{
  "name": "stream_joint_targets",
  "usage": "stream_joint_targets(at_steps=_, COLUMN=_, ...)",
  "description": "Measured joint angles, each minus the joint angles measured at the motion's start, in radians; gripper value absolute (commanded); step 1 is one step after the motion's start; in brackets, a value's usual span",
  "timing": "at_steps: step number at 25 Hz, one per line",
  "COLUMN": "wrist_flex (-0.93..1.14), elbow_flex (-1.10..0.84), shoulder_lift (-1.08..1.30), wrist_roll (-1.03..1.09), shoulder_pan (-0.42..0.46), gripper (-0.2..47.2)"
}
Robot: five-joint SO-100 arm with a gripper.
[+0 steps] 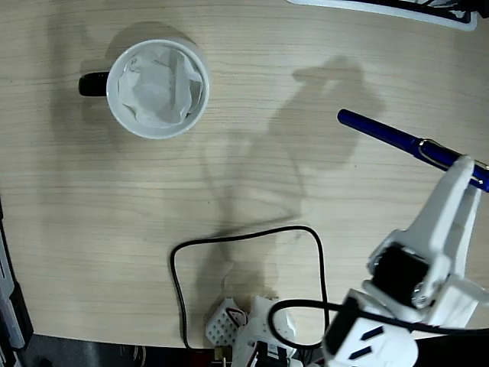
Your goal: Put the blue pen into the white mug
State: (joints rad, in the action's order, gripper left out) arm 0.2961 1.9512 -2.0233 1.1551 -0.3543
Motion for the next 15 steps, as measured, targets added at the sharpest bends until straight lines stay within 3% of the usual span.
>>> stream_joint_targets(at_steps=9, wrist_flex=-0.219, elbow_flex=0.078, shoulder_lift=-0.086, wrist_roll=0.261, shoulder_pan=0.244, gripper=0.1)
stream_joint_targets(at_steps=15, wrist_flex=-0.407, elbow_flex=0.242, shoulder_lift=-0.13, wrist_roll=0.41, shoulder_pan=0.399, gripper=0.1)
